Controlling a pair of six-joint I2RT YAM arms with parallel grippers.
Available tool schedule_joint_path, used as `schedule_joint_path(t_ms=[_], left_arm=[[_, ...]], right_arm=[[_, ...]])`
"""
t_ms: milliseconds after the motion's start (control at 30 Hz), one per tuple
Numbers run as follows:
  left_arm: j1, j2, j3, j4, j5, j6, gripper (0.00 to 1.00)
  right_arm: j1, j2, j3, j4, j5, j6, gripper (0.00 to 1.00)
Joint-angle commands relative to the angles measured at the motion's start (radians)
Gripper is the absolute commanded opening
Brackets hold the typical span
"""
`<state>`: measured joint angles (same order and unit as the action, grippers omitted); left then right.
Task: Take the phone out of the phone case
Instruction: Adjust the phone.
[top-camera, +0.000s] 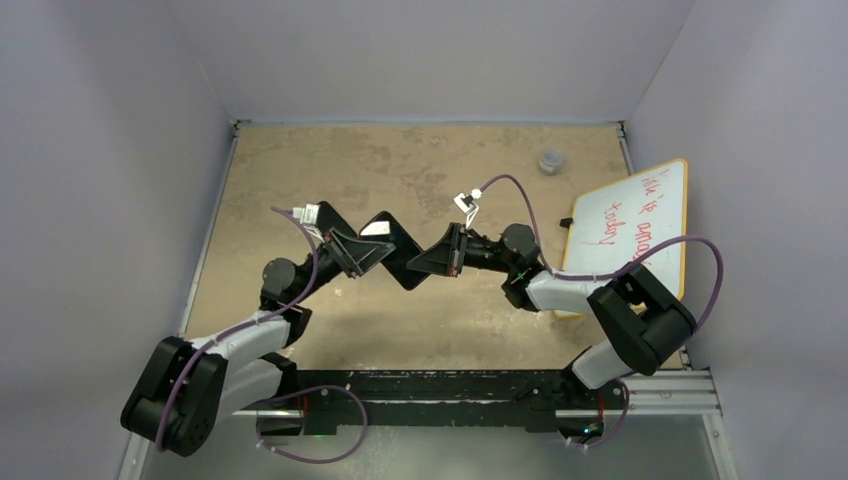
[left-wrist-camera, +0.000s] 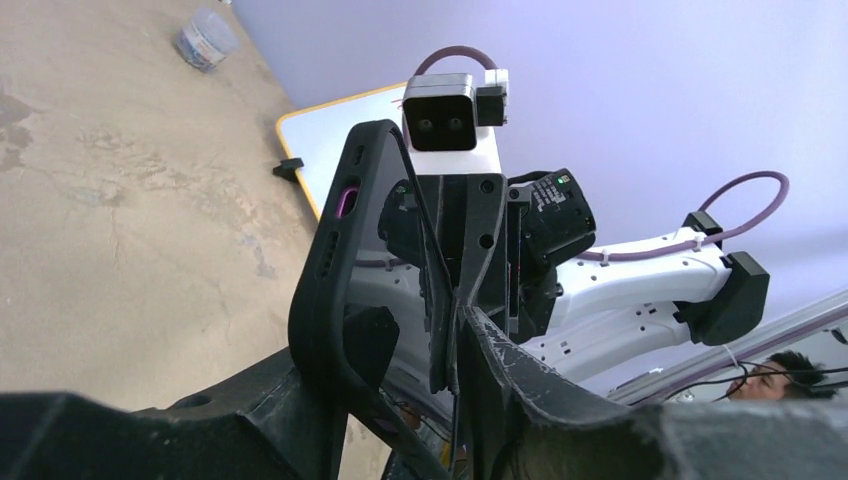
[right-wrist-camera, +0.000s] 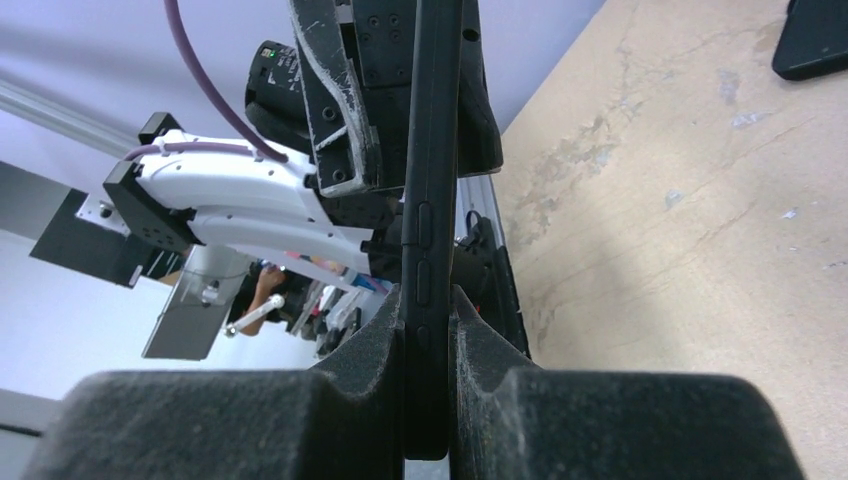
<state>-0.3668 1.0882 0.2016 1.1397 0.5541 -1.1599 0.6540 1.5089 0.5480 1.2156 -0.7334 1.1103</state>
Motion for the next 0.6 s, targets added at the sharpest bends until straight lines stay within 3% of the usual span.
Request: schedule_joint_path(t_ms=[0, 67, 200, 333, 433, 567], left_arm=[[0.003, 0.015, -0.003, 0.123, 0.022, -0.041, 0.41], [0.003, 0.028, -0.002, 0.158, 0.027, -0.062, 0.36], [0.002, 0.055, -0.001, 0.222, 0.03, -0.11, 0.18], [0.003, 0.058, -0.013, 0.232, 0.002, -0.148, 0.0], [0.003, 0.035, -0.038, 0.229, -0.052, -0.182, 0.0], [0.002, -0.026, -0.052, 0.169, -0.137, -0.209, 0.0]], right_arm=[[-0.002, -0.007, 0.043, 0.181, -0.049, 0.055, 0.0], [-0.003, -0.001, 0.046, 0.188, -0.054, 0.059, 0.0], [-0.004, 0.012, 0.054, 0.188, -0.059, 0.062, 0.01], [-0.003, 0.012, 0.052, 0.186, -0.035, 0.059, 0.17], [-0.003, -0.004, 0.03, 0.183, 0.023, 0.04, 0.35], [-0.002, -0.046, -0.013, 0.123, 0.102, -0.041, 0.5]])
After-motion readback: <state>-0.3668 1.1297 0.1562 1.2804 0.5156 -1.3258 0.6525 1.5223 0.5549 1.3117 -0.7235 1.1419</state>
